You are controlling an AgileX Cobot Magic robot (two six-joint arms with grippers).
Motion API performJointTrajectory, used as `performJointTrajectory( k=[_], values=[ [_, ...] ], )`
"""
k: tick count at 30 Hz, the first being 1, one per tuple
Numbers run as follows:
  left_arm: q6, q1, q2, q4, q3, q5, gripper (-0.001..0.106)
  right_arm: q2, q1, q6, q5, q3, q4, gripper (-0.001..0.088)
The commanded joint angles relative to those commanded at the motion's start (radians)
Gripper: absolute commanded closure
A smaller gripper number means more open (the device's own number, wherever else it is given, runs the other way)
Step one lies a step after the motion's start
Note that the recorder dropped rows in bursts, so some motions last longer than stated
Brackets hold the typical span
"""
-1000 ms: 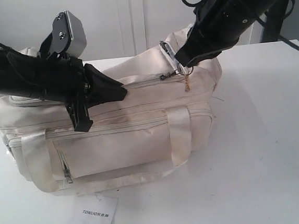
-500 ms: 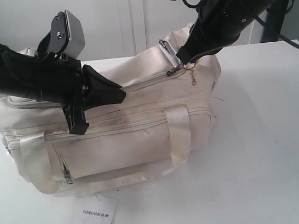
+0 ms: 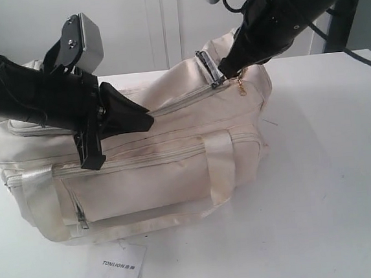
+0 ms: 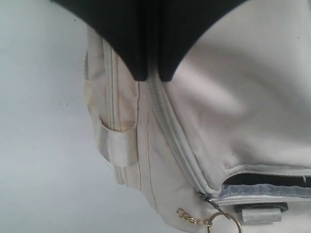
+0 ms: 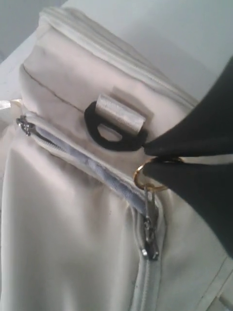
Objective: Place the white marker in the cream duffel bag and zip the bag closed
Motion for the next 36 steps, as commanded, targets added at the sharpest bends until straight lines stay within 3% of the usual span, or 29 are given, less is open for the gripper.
performJointTrajectory(
  k=[11,31,36],
  values=[
    [0.000,0.000,0.000,0.000,0.000,0.020,0.105,0.000,-0.052,-0.003,-0.032,0.000,0.000,0.0868],
    [0.009,0.000,0.000,0.000,0.000,0.050,0.105,0.046,-0.056,-0.008,-0.318,0.000,0.000,0.0868],
    [0.009,0.000,0.000,0.000,0.000,0.053,0.105,0.044,-0.056,0.017,-0.307,0.000,0.000,0.0868]
  ],
)
